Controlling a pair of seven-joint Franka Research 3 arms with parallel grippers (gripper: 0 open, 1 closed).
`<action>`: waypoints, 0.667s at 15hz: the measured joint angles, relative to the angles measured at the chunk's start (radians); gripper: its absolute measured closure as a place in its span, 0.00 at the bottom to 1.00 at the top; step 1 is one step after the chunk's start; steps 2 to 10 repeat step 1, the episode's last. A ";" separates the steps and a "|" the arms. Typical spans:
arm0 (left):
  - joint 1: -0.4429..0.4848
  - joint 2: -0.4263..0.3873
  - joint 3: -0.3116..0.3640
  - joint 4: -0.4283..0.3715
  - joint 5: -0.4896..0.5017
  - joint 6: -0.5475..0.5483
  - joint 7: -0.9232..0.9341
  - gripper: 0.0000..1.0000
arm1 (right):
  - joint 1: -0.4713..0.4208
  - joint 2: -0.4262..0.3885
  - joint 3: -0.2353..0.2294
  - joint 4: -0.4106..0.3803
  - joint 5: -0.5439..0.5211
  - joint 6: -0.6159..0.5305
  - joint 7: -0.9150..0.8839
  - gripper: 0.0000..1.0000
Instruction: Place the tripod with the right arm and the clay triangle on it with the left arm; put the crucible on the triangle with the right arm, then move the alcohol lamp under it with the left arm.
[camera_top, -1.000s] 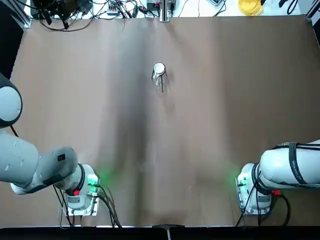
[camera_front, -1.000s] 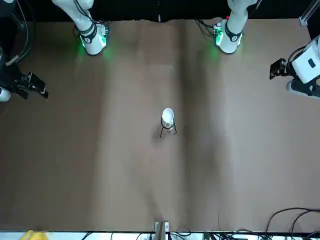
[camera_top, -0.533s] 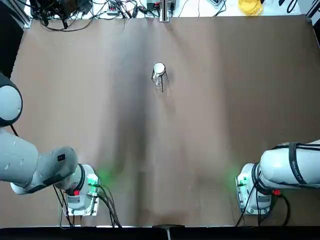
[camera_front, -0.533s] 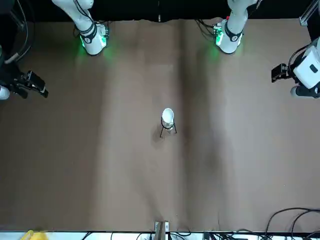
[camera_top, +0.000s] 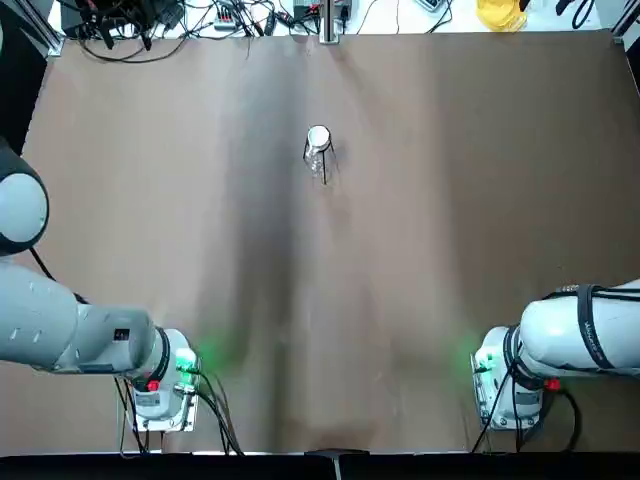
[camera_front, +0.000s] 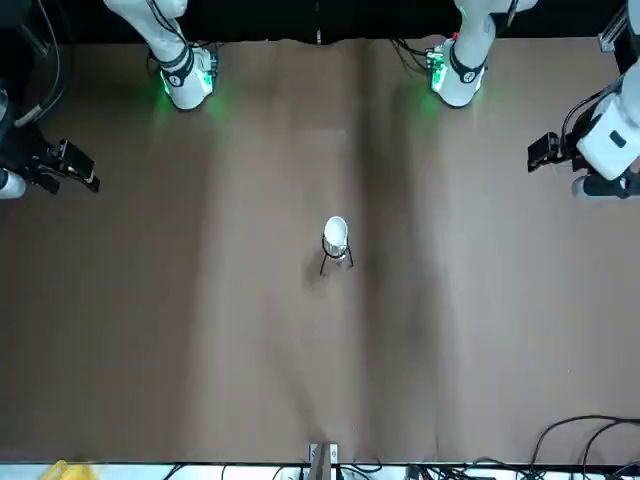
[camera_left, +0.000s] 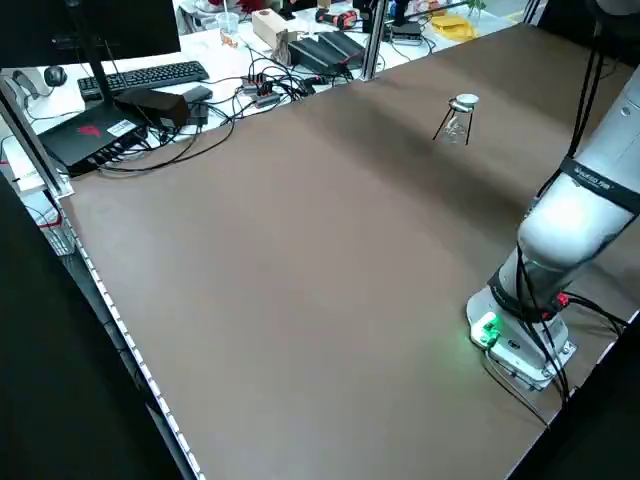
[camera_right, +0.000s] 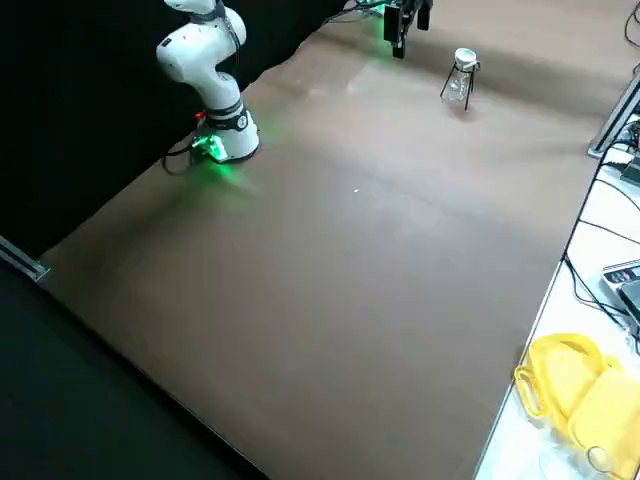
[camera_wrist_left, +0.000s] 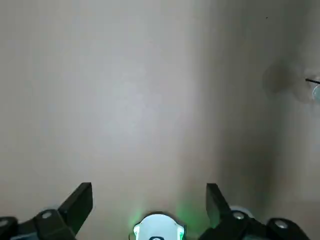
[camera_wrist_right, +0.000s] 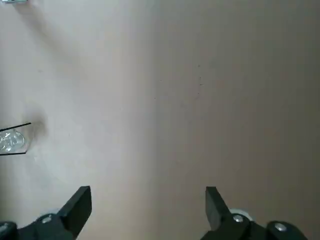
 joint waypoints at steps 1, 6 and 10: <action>-0.016 -0.003 0.023 0.002 -0.006 0.001 0.003 0.00 | 0.000 0.000 0.000 0.000 0.000 0.000 0.000 0.00; -0.016 -0.003 0.023 0.002 -0.006 0.001 0.003 0.00 | 0.000 0.000 0.000 0.000 0.000 0.000 0.000 0.00; -0.016 -0.003 0.023 0.002 -0.006 0.001 0.003 0.00 | 0.000 0.000 0.000 0.000 0.000 0.000 0.000 0.00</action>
